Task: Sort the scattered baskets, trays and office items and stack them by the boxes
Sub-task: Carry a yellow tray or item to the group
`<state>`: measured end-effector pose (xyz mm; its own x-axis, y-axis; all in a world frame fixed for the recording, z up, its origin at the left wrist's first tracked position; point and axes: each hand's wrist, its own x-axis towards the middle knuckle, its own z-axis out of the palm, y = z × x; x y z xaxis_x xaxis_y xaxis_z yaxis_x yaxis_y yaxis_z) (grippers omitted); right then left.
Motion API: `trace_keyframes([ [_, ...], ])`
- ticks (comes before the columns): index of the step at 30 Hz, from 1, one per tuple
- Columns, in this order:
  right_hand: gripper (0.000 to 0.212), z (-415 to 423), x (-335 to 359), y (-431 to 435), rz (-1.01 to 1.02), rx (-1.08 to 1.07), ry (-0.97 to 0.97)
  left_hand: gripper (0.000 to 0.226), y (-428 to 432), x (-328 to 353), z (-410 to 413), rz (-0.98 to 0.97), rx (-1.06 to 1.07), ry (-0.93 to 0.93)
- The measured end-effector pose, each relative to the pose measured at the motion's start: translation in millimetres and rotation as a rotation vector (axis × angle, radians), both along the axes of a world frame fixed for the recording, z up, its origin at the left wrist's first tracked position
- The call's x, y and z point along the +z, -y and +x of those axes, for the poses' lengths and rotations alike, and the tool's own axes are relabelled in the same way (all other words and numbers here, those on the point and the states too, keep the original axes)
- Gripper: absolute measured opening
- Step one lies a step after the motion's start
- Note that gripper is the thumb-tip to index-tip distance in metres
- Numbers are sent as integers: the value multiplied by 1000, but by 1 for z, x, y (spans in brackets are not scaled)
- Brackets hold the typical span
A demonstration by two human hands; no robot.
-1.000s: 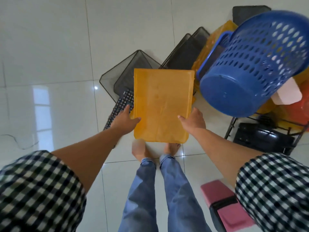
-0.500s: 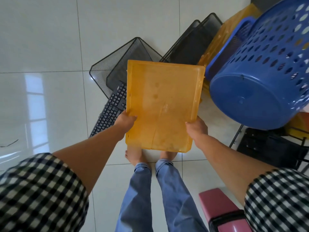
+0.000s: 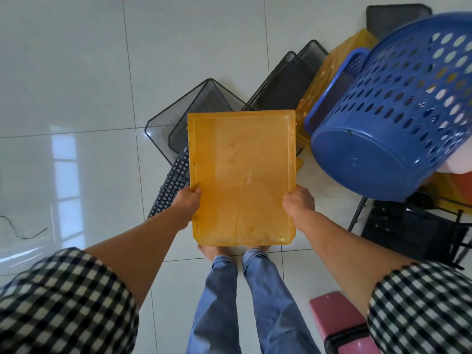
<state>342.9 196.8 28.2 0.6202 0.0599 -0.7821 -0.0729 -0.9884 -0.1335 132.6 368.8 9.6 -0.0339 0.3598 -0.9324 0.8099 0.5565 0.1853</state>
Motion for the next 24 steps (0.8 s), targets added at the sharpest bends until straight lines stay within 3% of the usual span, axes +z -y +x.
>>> trace_keyframes([
  [12,18,2,72,1,66,27,19,48,10,77,-1,53,106,57],
  [24,30,-1,239,34,154,-43,33,50,38,268,5,201,62,115],
])
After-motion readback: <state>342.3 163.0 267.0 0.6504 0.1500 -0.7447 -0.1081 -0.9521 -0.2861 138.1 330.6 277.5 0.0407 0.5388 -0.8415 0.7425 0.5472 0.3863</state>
